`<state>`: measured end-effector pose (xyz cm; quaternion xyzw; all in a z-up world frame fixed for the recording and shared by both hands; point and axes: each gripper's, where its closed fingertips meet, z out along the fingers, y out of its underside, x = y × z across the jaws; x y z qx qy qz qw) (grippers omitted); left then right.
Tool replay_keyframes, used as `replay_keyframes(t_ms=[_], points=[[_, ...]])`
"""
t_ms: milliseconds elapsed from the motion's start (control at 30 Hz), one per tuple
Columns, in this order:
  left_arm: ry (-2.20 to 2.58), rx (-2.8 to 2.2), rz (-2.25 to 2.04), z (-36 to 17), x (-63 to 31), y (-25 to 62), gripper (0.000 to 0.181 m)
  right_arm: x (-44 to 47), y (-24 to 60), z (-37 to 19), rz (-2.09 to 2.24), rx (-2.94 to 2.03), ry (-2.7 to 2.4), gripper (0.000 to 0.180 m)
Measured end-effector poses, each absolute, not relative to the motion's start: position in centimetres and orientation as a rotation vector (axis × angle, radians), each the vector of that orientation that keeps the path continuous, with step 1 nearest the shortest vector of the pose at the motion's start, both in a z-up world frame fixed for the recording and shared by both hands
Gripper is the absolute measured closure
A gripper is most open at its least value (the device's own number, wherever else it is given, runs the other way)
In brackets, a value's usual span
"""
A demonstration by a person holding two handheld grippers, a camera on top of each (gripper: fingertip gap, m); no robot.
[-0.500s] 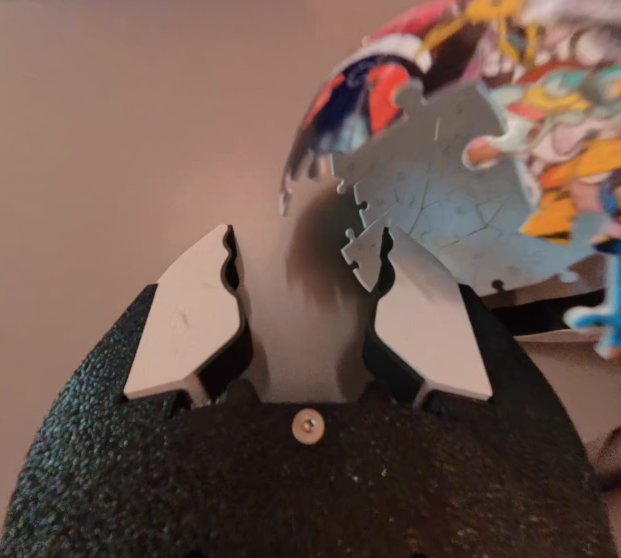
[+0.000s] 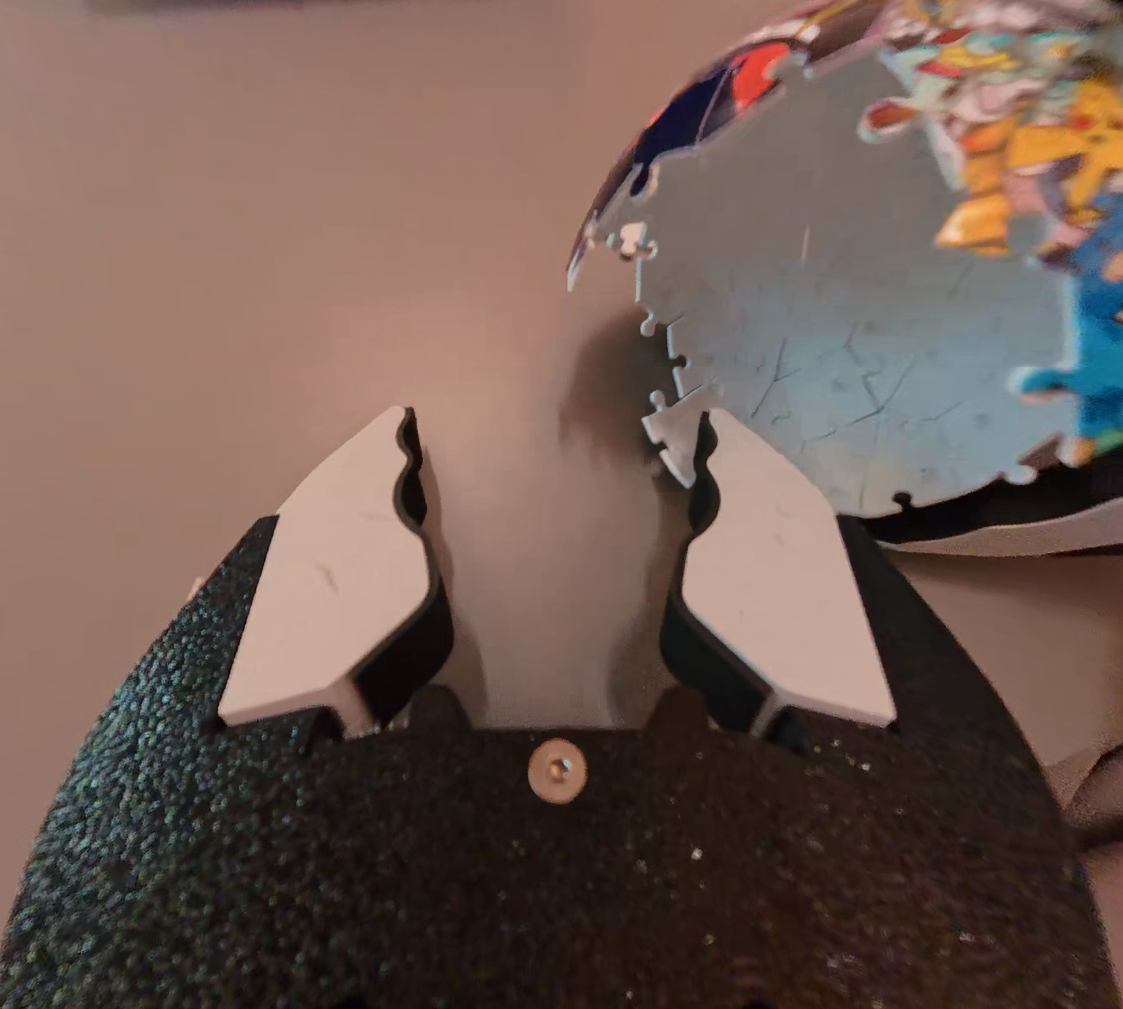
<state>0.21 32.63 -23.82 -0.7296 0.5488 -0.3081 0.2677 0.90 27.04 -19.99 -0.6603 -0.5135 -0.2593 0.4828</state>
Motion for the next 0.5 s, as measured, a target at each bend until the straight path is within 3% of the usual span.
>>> replay_keyframes(t_ms=[167,500], points=[[1.306,-1.920,-1.064,-20.9,0.6,33.2,0.096,2.8,26.6,-20.1,-0.599,-1.682,-1.144,0.035],[1.351,-1.983,-1.110,-22.7,0.6,32.8,0.096,5.8,24.2,-21.0,-0.568,-1.837,-0.951,0.037]])
